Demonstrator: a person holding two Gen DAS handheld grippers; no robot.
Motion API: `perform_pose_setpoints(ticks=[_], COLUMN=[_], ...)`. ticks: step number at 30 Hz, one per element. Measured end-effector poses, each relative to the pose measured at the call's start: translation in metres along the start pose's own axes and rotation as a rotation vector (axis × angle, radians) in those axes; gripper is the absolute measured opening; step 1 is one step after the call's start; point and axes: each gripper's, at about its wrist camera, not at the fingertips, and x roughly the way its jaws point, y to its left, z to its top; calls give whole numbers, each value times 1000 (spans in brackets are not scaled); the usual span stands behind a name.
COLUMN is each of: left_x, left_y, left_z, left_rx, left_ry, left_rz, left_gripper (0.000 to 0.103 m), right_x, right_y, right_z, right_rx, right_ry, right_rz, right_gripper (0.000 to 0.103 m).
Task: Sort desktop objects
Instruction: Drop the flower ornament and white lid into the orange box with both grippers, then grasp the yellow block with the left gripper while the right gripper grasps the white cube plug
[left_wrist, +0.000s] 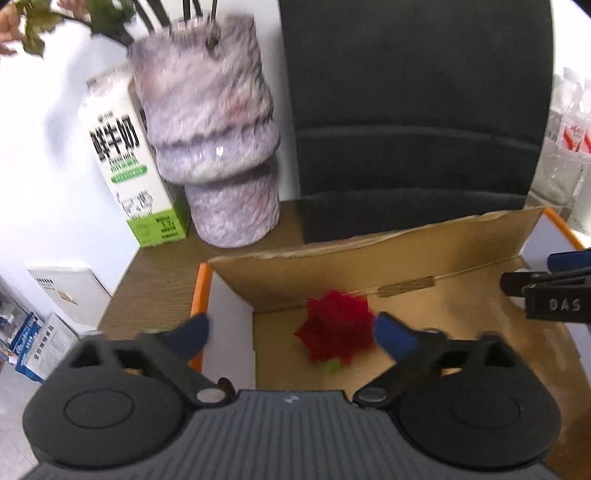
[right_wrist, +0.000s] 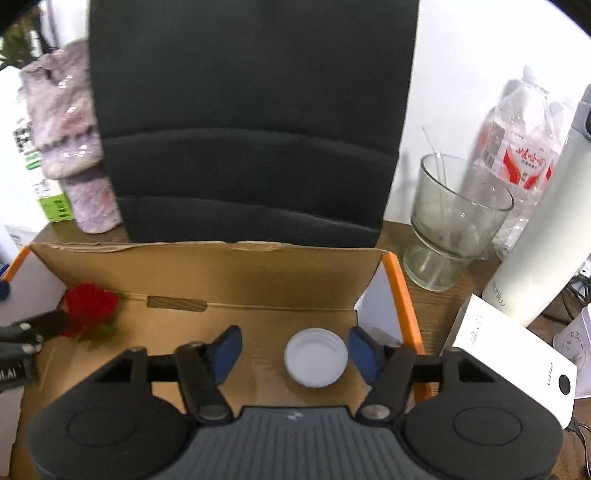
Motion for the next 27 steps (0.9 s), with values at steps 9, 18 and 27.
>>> perform_pose_setpoints(ticks=[9, 18, 27], left_x=[-119, -254, -309], left_y=[11, -11, -17], left_z=[-28, -152, -281], left_rx=[-215, -166, -81], left_ry=[-126, -298, -354], left_rz=[-30, -121, -190], left_gripper=[103, 103, 103], right_x=[-111, -247, -313], right_y=[1, -6, 25], right_z=[-27, -151, -305], right_rx=[29, 81, 11], right_ry=[-100, -231, -334], right_rz=[76, 216, 181], right_gripper=[79, 87, 91])
